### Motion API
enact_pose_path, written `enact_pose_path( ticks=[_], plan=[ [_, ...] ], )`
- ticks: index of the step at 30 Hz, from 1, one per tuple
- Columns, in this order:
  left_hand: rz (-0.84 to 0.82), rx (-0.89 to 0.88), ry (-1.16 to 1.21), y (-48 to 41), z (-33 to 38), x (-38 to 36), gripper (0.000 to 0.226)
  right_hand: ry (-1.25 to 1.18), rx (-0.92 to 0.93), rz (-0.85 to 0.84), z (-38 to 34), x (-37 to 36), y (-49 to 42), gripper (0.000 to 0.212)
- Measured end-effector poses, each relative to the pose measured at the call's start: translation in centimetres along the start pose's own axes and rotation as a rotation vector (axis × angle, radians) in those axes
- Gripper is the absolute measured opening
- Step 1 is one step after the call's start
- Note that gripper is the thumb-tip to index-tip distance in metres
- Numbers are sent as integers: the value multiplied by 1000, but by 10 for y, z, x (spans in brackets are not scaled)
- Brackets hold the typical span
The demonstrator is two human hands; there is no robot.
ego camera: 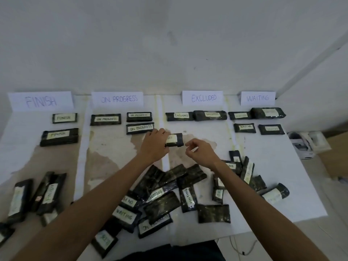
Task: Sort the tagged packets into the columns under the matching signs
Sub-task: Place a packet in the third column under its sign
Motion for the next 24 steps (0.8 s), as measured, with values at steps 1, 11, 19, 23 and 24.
enact_pose_path(
  ticks=[1, 11, 19, 23, 24],
  plan=[
    [-2, 1, -16, -11, 3, -7, 52, 10, 7, 5, 6, 5, -7, 22],
    [22, 69, -111, -95, 9, -55, 48, 87, 74, -55, 42, 20, -80, 24],
    [29, 157, -66, -114, 6, -69, 49, 85, 107, -90, 58, 23, -98, 25],
    [32, 169, -83, -110, 8, -63, 54, 78, 138, -102, 56, 30, -90, 24],
    [44, 172, -85, -107, 9, -60, 56, 79, 151, -105, 53, 32, -85, 24]
  ],
)
Point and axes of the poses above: each hand's wrist, its own y-axis away from the middle knuckle, its own x-axis out of the back of the hand, z = x × y, the point moved 10 cm from there along -y, towards the middle knuckle, and after that the axes turned 4 degrees about -x, right-handed, at the moved point
